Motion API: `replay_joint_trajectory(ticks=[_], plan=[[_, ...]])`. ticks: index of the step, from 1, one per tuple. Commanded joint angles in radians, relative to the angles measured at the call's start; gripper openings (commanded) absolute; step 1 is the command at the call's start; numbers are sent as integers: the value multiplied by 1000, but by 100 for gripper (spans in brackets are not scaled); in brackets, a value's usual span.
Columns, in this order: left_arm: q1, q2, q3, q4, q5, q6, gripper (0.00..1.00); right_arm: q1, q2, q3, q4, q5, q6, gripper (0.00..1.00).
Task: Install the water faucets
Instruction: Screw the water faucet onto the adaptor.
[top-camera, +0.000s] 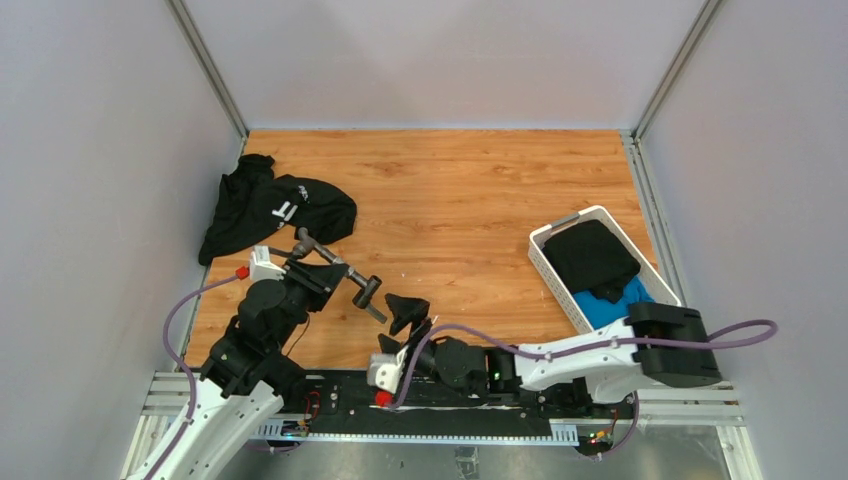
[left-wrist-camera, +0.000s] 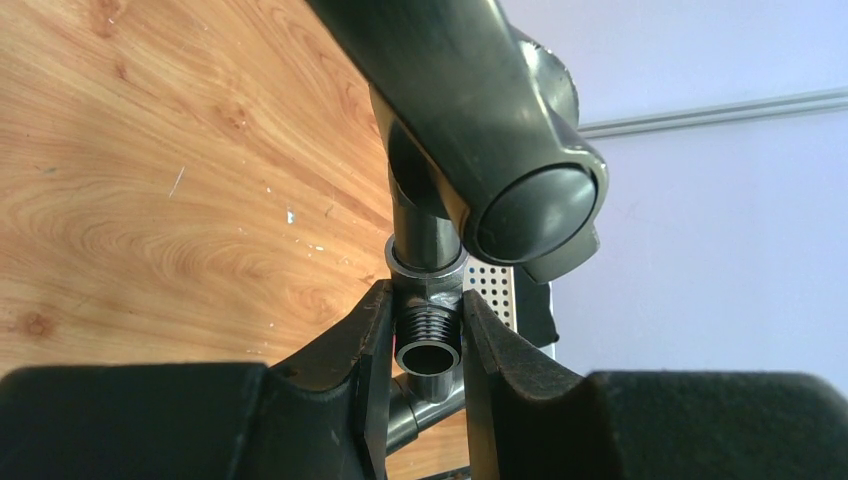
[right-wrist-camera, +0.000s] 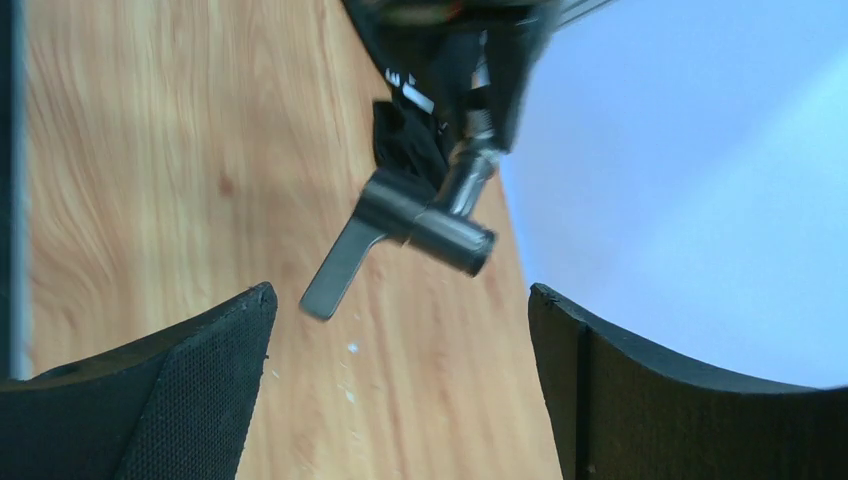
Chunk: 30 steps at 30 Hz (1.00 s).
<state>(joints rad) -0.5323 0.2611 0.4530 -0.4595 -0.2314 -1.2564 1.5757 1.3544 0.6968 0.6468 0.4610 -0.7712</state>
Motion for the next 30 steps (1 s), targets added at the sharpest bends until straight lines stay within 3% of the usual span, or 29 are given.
replay_joint_trajectory(ticks=[1,7,11,19,30], plan=[[-3,0,51,77,-16,-12,0,53,154,-76,362,172,-520,95],[-2,1,52,77,-20,-11,0,96,420,-18,657,244,-689,99],[-3,-1,55,75,-23,-9,0,88,638,69,949,337,-920,100],[-1,-20,65,40,-41,5,0,48,701,130,951,386,-887,99],[-1,-26,71,32,-29,6,0,-19,726,159,950,318,-824,96]])
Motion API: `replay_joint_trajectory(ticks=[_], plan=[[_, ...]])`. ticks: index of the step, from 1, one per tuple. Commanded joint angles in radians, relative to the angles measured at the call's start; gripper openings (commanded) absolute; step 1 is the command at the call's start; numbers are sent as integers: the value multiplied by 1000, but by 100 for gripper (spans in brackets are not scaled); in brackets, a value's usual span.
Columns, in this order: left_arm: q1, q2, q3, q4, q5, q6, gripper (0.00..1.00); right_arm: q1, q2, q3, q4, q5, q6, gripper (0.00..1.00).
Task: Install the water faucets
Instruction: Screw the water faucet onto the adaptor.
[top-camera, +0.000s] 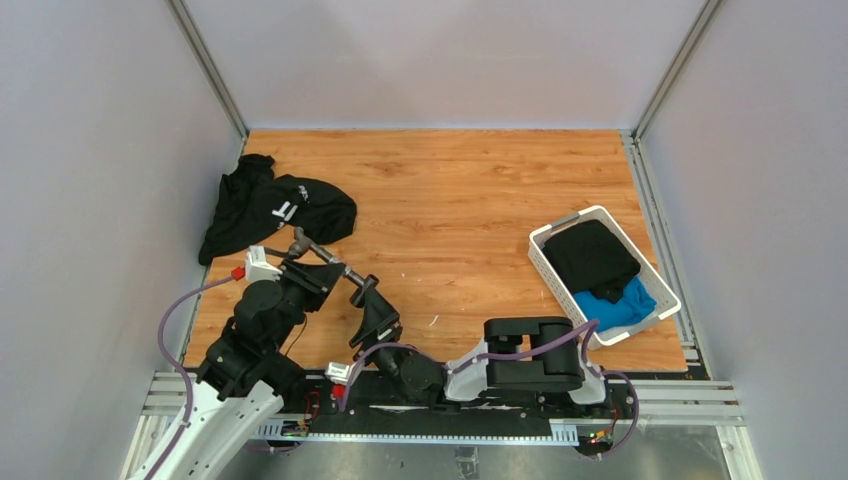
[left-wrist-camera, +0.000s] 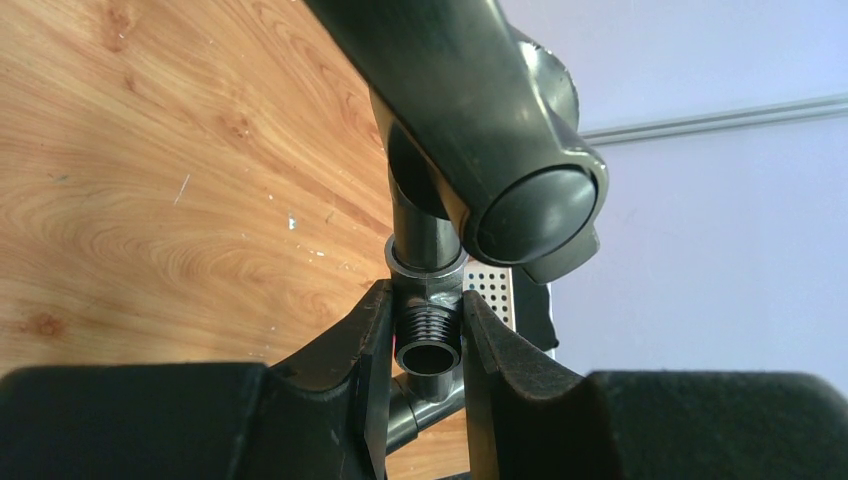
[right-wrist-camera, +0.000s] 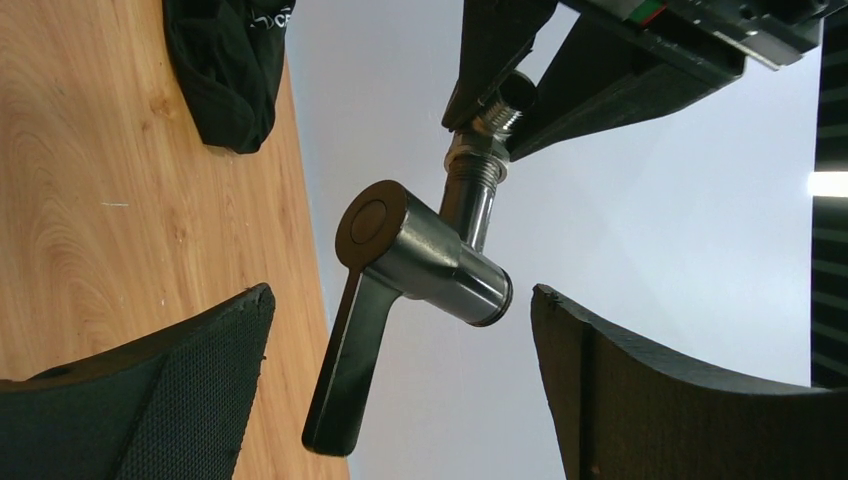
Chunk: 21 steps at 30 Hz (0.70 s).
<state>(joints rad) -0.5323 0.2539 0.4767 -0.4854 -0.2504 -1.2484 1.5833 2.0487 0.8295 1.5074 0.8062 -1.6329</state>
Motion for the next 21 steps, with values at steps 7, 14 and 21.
replay_joint_trajectory(ticks=[7,14,21], plan=[[-1,-20,32,64,16,-13,0,-47,10,27,89,-67,52,78],[-1,-24,22,72,26,-20,0,-55,-5,31,89,-83,55,53],[-1,-27,19,69,24,-19,0,-57,-43,37,89,-69,124,30]])
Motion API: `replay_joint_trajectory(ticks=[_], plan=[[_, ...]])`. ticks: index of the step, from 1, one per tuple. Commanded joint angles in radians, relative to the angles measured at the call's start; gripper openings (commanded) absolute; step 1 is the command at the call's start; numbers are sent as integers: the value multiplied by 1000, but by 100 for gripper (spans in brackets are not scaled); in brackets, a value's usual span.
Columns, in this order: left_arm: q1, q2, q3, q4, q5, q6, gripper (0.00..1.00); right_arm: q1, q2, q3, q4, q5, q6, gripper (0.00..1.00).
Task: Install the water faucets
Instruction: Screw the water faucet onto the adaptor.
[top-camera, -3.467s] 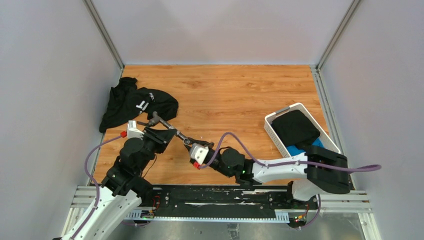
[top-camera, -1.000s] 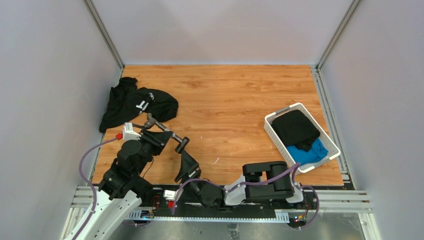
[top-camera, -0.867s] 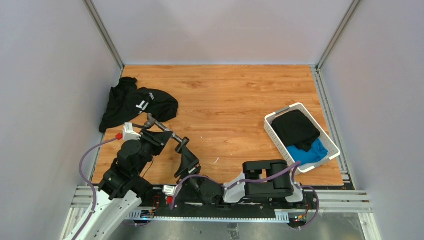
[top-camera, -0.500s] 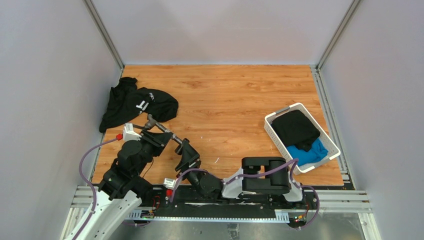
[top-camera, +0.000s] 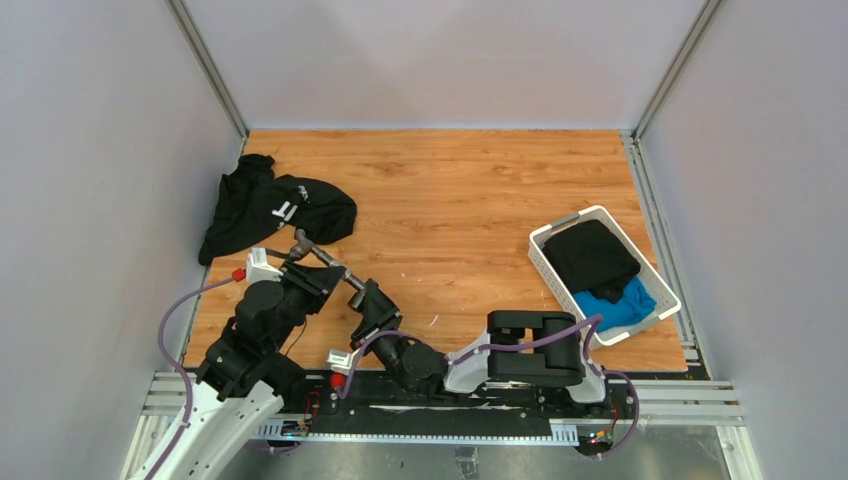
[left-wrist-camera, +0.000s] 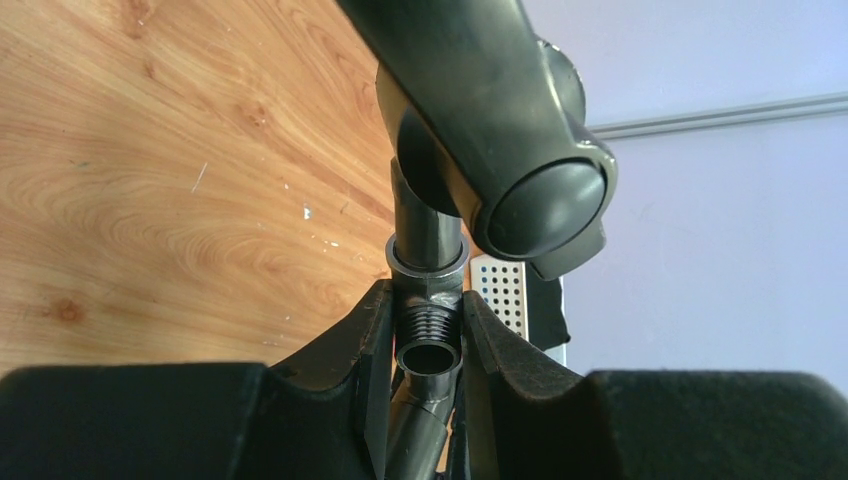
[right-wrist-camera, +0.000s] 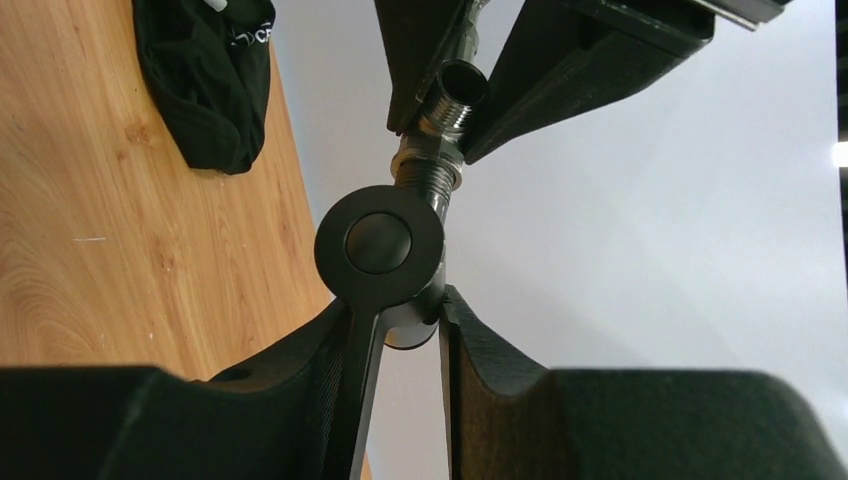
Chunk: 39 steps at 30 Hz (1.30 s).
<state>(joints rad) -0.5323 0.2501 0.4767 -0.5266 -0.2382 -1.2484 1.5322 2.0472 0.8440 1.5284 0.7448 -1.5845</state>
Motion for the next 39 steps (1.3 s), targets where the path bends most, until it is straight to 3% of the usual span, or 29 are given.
replay_joint_trajectory(ticks=[1,5,13,19,23,29,33,37,39], plan=[[-1,-23,19,110,12,-19,0,-6,-49,23,68,-6,94,29],[-1,-24,20,109,12,-18,0,-6,-93,7,33,-3,201,27],[-1,-20,15,117,13,-16,0,-24,-332,-58,-413,-115,686,4],[-1,-7,14,131,20,-16,0,-99,-477,-41,-704,-330,1104,2],[-1,8,11,150,27,-17,0,-205,-562,-76,-741,-572,1407,3],[-1,8,13,157,24,-17,0,-358,-587,-99,-680,-939,1838,6],[-1,-1,14,149,14,-14,0,-453,-542,-114,-573,-1141,2149,13],[-1,-10,15,145,4,-11,0,-552,-405,-140,-289,-1309,2543,19],[0,-11,17,143,2,-10,0,-584,-310,-159,-64,-1337,2752,20]])
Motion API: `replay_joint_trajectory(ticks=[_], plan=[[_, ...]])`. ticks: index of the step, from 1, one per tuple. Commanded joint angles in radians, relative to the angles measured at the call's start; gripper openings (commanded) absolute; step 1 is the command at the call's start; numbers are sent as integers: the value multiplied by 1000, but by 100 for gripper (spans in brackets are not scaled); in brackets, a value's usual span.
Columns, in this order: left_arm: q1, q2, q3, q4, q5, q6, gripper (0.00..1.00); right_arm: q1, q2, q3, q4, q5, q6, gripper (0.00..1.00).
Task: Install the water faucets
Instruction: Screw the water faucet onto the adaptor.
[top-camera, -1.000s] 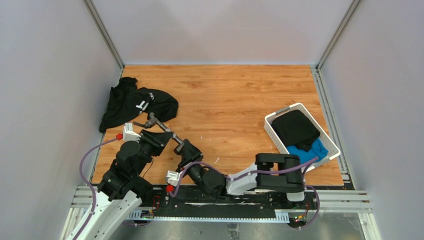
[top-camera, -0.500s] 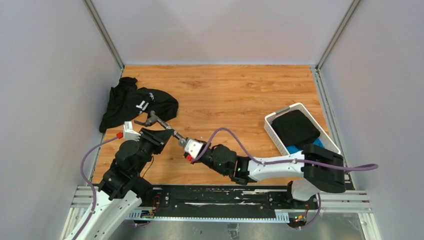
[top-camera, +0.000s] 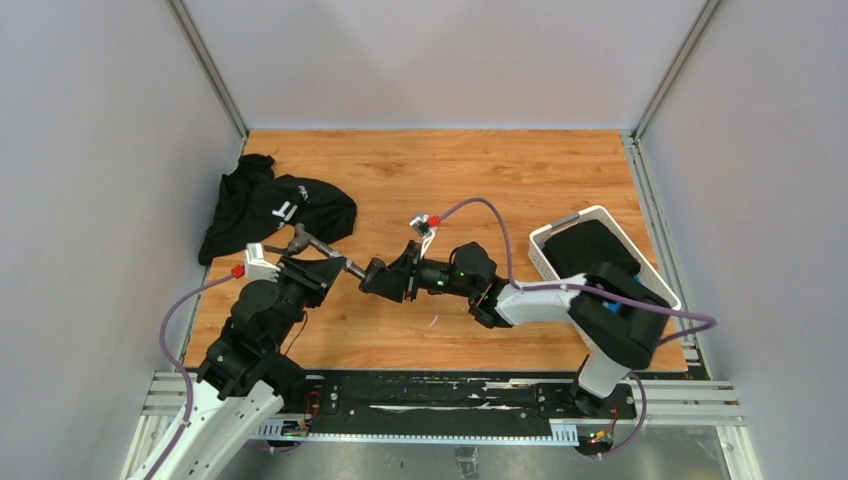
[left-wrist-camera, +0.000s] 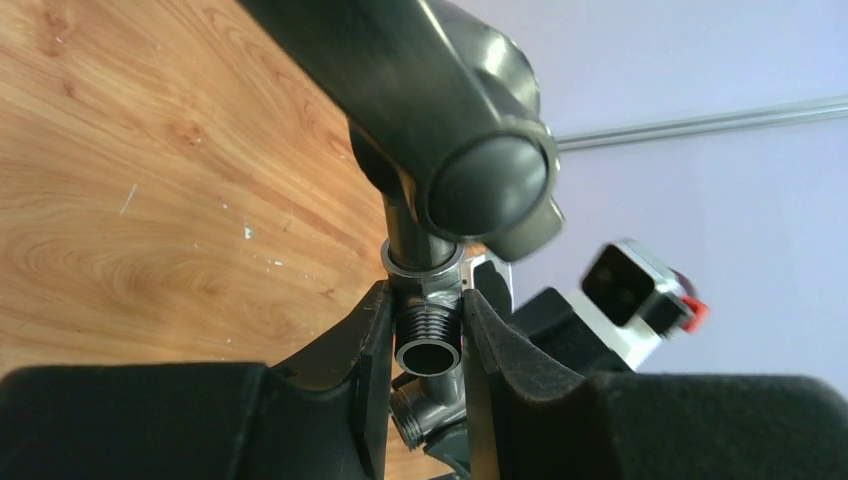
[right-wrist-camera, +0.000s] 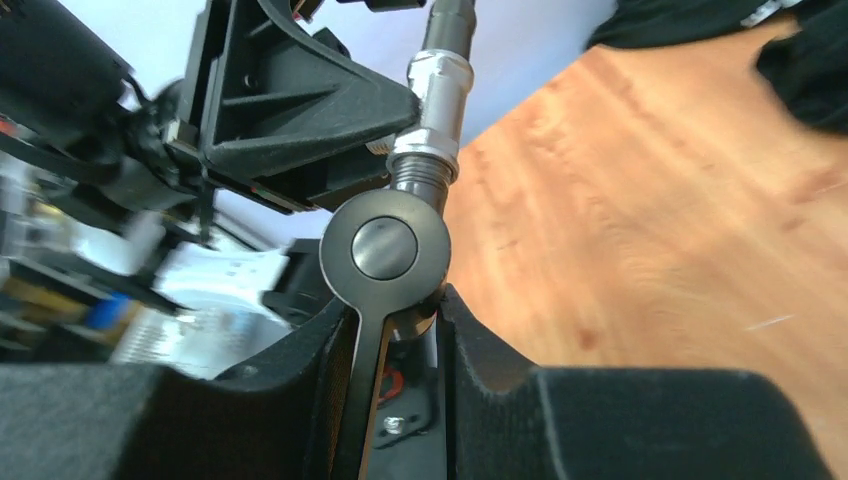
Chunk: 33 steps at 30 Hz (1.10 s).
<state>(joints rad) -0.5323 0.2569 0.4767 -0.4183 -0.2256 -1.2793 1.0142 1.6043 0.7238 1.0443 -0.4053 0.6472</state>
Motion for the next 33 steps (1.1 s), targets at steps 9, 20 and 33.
replay_joint_trajectory(ticks=[9,20,33], plan=[[-1,-18,31,18,-24,28,0,-98,94,-148,444,-147,519,78],[-1,-6,55,-1,-33,37,0,-19,-455,-57,-714,224,-298,84],[-1,34,58,33,-21,41,0,456,-452,-120,-404,776,-1684,87]])
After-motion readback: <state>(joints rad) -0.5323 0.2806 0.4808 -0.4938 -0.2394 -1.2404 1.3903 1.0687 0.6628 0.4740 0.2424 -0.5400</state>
